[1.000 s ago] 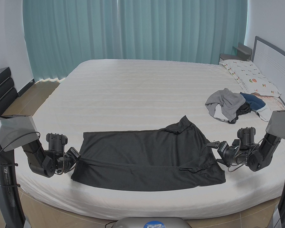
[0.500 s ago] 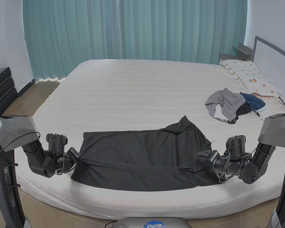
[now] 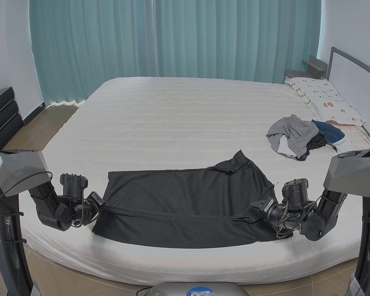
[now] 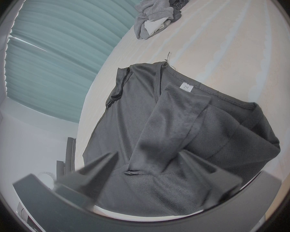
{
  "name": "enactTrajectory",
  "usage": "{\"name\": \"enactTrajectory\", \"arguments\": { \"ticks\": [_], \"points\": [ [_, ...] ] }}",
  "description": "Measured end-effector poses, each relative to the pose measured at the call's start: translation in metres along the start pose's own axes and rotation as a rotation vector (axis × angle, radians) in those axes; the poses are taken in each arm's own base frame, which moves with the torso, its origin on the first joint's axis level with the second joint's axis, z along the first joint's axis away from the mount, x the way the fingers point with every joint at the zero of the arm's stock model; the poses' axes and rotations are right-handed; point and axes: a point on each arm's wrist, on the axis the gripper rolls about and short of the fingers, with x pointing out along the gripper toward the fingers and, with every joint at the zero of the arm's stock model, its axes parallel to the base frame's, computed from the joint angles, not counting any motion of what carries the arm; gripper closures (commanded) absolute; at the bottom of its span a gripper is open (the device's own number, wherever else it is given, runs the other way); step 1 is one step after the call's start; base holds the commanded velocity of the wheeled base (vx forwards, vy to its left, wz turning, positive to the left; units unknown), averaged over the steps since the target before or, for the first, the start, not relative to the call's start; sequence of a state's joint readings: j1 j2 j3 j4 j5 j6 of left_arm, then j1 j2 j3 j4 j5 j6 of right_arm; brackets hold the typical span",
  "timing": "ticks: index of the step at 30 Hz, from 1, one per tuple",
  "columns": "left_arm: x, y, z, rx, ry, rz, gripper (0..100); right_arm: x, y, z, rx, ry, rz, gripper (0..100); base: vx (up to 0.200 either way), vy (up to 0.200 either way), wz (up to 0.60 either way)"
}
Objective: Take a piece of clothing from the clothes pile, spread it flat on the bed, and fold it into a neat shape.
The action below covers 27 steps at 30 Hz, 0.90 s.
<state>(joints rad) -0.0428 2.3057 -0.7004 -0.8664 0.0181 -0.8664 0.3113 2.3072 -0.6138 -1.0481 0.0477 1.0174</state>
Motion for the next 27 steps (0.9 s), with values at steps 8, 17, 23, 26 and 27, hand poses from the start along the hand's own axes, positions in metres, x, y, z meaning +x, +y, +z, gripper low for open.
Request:
{"name": "enactTrajectory", "arguments": {
  "ticks": [8,17,23,26,27],
  "points": [
    [0.000,0.000,0.000,0.000,0.001,0.000,100,-0.007,0.001,0.000,-0.001,-0.019,-0.011,100,0.000,0.000,0.00],
    [0.000,0.000,0.000,0.000,0.000,0.000,100,-0.029,0.010,-0.002,-0.011,-0.021,0.008,100,0.000,0.000,0.00],
    [0.000,0.000,0.000,0.001,0.001,0.000,100,-0.044,0.010,-0.015,-0.034,-0.024,-0.021,100,0.000,0.000,0.00],
    [0.000,0.000,0.000,0.001,0.000,0.000,100,-0.052,0.009,-0.021,-0.047,-0.013,-0.032,100,0.000,0.000,0.00],
    [0.000,0.000,0.000,0.001,0.000,0.000,100,-0.055,0.008,-0.023,-0.050,-0.010,-0.033,100,0.000,0.000,0.00]
  ]
}}
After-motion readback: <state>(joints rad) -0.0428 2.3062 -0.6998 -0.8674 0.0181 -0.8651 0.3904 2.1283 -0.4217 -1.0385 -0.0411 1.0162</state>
